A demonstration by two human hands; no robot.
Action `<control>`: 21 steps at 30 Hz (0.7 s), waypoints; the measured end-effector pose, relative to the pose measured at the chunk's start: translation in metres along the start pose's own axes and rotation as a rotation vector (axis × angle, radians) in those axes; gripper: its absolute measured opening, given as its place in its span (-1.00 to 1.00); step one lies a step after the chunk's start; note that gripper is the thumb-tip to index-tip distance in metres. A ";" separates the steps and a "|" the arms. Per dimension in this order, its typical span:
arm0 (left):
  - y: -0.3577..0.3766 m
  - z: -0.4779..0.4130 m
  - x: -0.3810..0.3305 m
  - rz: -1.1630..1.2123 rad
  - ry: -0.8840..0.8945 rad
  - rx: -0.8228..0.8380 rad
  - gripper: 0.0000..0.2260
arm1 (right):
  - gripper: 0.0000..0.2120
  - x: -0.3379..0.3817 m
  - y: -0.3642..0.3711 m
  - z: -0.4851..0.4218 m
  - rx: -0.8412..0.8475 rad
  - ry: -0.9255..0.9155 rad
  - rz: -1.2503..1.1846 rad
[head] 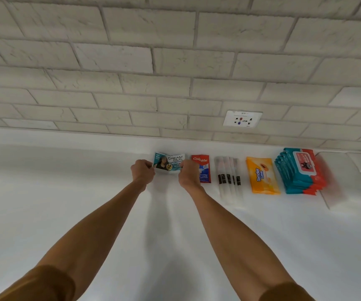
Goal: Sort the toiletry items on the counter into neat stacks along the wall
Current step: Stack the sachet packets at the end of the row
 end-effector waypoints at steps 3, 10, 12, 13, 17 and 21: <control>0.004 -0.001 0.000 -0.089 0.073 0.007 -0.71 | -0.85 0.002 0.001 0.001 0.021 -0.025 0.014; 0.012 0.017 -0.006 -0.327 0.317 0.007 -0.61 | -0.67 0.000 0.013 0.015 0.061 -0.103 0.159; 0.015 0.026 -0.005 -0.377 0.379 0.013 -0.58 | -0.56 0.000 0.019 0.021 0.083 -0.159 0.232; 0.017 0.032 -0.005 -0.405 0.418 0.016 -0.58 | -0.51 0.000 0.022 0.025 0.096 -0.190 0.268; 0.025 0.052 -0.006 -0.550 0.597 0.032 -0.60 | -0.43 -0.005 0.034 0.035 0.171 -0.249 0.379; 0.036 0.054 0.003 -0.654 0.707 0.063 -0.59 | -0.44 -0.013 0.039 0.037 0.219 -0.237 0.418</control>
Point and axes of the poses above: each hand's wrist, its own z-axis away from the middle knuckle, its own y-axis out of the palm, x = y × z, the point moved 7 cm from there along -z, towards the middle knuckle, and after that the axes turned 12 degrees about -z, right-handed, at the moved point
